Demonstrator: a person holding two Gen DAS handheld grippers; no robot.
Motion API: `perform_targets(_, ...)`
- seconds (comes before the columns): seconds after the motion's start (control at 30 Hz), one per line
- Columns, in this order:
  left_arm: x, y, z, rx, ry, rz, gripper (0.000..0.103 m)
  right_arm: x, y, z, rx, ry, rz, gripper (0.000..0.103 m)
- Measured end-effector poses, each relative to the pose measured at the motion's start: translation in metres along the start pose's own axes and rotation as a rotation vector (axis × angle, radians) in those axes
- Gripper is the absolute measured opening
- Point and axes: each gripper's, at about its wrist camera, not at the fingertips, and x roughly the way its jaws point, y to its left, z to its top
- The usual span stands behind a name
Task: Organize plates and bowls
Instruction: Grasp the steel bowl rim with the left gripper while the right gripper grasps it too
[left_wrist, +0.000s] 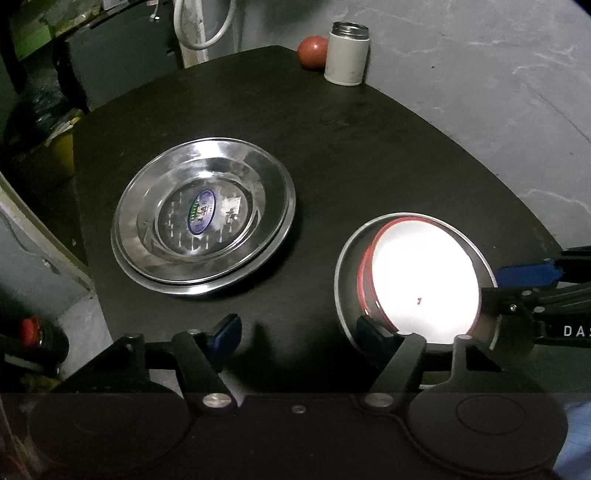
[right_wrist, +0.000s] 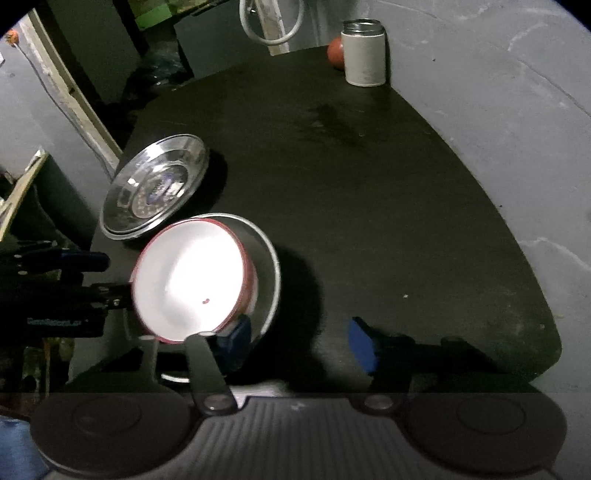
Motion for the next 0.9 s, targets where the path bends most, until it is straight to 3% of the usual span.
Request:
perform_targets(0.1, -0.001, 0.0, 0.0, -0.001, 0.001, -0.009, 0.066, -0.002, 0.006, 0.0, -0.023, -0.004, 0.022, 0.035)
perform_targets(0.2, -0.001, 0.001, 0.0, -0.007, 0.001, -0.026, 0.061, -0.003, 0.014, -0.001, -0.048, -0.006, 0.031, 0.027)
perform_targets(0.3, -0.002, -0.001, 0.0, -0.001, -0.003, -0.039, 0.054, -0.004, 0.015, -0.001, -0.047, -0.005, 0.032, 0.027)
perform_targets(0.43, -0.003, -0.004, -0.001, 0.012, -0.012, -0.074, 0.036, -0.003, 0.015, 0.0, -0.039, -0.003, 0.032, 0.027)
perform_targets(0.5, -0.004, -0.004, 0.0, 0.014, -0.014, -0.087, 0.031, -0.003, 0.016, -0.001, -0.04, -0.003, 0.042, 0.02)
perform_targets(0.63, -0.004, -0.005, -0.001, 0.012, -0.016, -0.115, 0.02, -0.004, 0.017, -0.003, -0.05, -0.005, 0.049, 0.02)
perform_targets(0.9, -0.003, -0.004, -0.001, 0.011, -0.015, -0.138, 0.015, -0.004, 0.017, -0.004, -0.033, -0.005, 0.055, 0.02)
